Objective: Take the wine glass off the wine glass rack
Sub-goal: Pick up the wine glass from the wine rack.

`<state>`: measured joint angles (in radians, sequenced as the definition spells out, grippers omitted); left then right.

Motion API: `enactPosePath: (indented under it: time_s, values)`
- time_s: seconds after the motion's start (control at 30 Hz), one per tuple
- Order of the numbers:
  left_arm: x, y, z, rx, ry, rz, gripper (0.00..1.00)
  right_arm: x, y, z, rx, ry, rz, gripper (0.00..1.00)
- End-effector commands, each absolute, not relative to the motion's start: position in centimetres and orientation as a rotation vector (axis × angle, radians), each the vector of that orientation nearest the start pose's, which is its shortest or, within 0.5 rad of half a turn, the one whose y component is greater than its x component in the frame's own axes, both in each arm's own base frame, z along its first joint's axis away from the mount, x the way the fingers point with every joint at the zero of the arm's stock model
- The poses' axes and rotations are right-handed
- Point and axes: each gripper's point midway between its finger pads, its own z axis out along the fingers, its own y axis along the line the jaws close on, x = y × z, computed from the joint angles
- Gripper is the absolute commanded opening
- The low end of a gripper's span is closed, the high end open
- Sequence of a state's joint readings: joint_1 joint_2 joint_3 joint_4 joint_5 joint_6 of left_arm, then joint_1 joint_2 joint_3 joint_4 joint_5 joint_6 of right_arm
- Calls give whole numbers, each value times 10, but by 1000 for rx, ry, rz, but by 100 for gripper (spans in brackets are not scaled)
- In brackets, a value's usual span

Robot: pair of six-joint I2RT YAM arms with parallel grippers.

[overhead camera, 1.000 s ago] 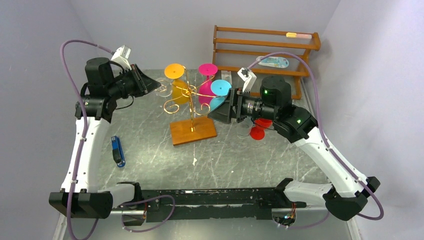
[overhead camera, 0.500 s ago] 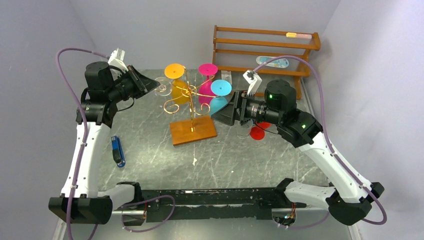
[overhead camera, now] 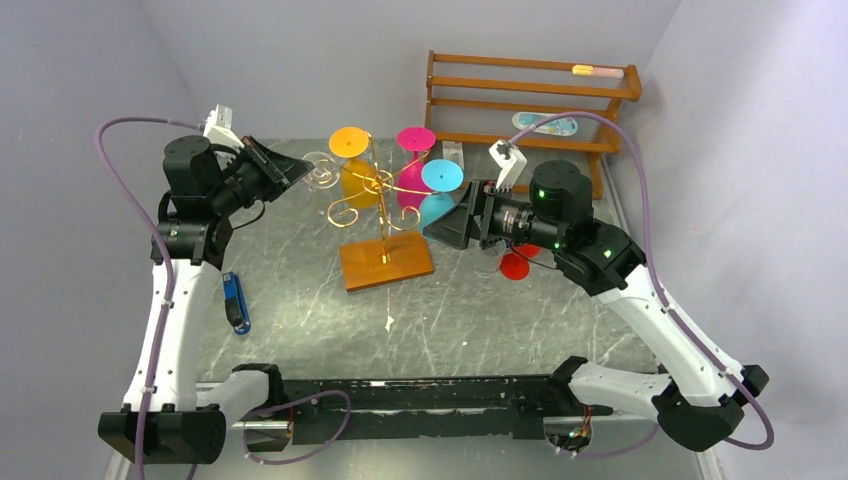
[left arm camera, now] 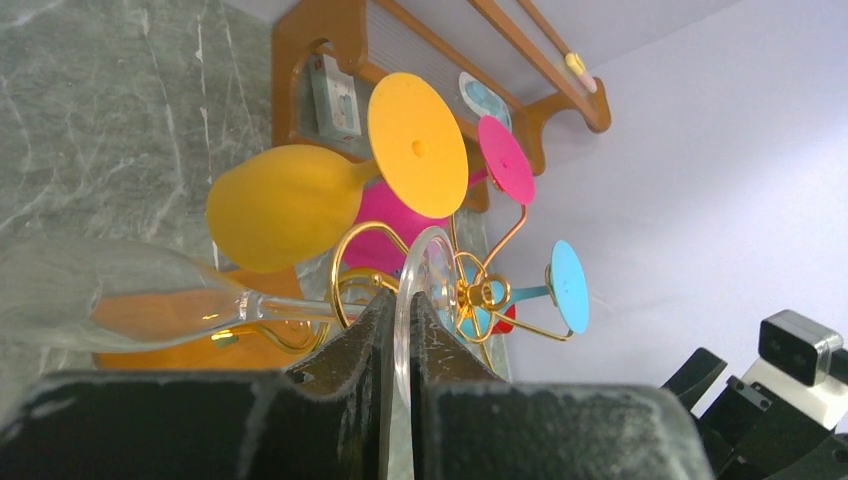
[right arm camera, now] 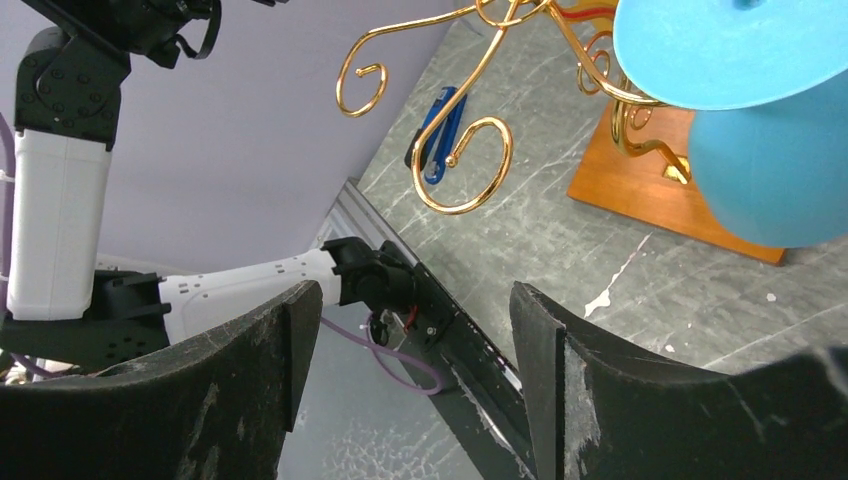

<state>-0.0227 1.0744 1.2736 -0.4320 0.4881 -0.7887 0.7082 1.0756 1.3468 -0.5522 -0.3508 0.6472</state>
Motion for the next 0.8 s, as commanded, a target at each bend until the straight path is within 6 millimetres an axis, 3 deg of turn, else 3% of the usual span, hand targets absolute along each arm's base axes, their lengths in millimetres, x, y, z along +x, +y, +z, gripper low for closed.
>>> enactPosePath:
  time_s: [0.0, 0.77]
  values:
    - [330, -108, 397, -407, 1750, -1030, 5, 189, 271, 368, -318, 2024, 1208, 74]
    - [343, -119, 391, -403, 1706, -1145, 5, 190, 270, 368, -304, 2020, 1203, 74]
